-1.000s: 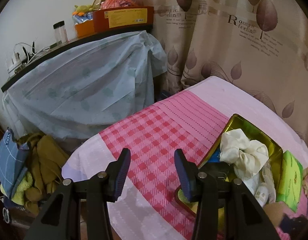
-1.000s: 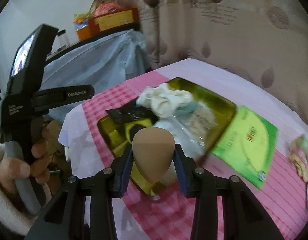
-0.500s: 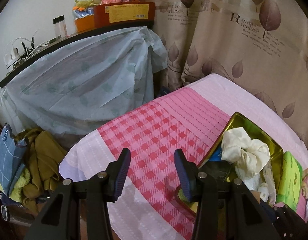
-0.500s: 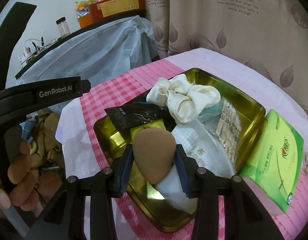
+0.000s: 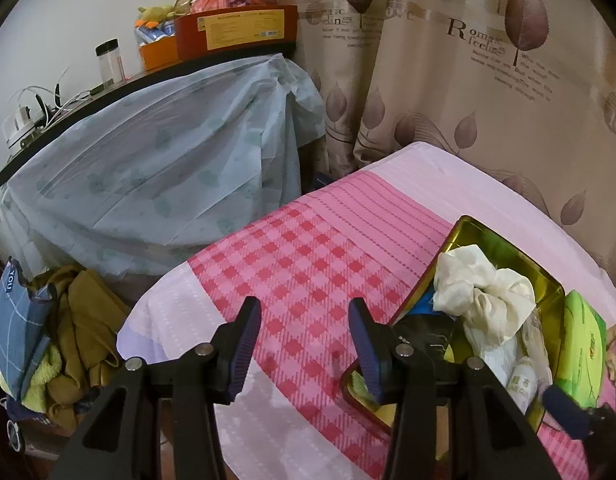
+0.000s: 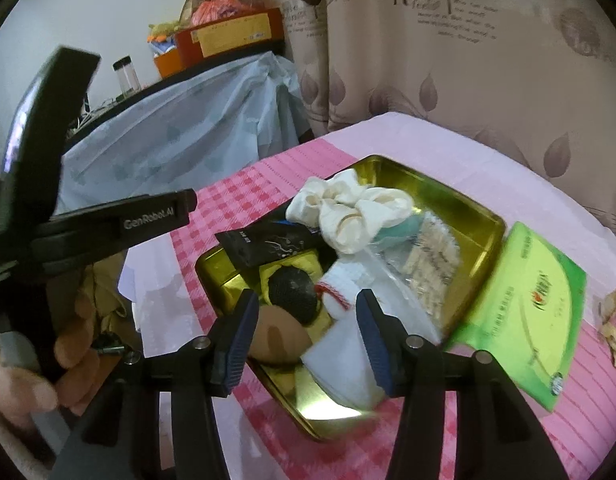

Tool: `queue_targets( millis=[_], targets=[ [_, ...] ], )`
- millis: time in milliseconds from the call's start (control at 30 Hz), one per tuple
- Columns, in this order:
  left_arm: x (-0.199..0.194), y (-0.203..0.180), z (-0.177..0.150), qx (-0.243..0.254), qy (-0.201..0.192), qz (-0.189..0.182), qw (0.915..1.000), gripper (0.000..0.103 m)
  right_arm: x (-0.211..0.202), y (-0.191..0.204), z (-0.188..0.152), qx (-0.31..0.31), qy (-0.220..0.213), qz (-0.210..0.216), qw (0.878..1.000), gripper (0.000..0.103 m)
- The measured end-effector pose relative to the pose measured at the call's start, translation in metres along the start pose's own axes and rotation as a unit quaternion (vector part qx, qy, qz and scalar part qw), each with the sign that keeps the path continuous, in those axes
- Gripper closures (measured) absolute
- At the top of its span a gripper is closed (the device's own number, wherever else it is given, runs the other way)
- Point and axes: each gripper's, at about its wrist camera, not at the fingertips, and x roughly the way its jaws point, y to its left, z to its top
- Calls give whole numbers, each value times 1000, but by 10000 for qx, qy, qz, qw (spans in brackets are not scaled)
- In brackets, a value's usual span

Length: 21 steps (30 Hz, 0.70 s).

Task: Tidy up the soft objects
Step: 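Carry the beige sponge with the right gripper into the tray and release, then grasp the white sealing-clay packet with the right gripper and lift it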

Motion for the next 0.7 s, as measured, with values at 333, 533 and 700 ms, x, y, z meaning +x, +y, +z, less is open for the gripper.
queue_targets(
  millis=[333,533,700],
  targets=[
    [-2,-8,-3,197,-52,44,9998,57,-64,-72,-42,645,-279,-631,9955,49],
    [-5,-15,-5,335,-126,53,9993,57,-109,-161,-84,1264,-227,-1557,9794,47],
    [-8,-26,-9,583,-216,5,9981,57,-138,-233,-112,1690,-135,-2229,9600,40]
  ],
)
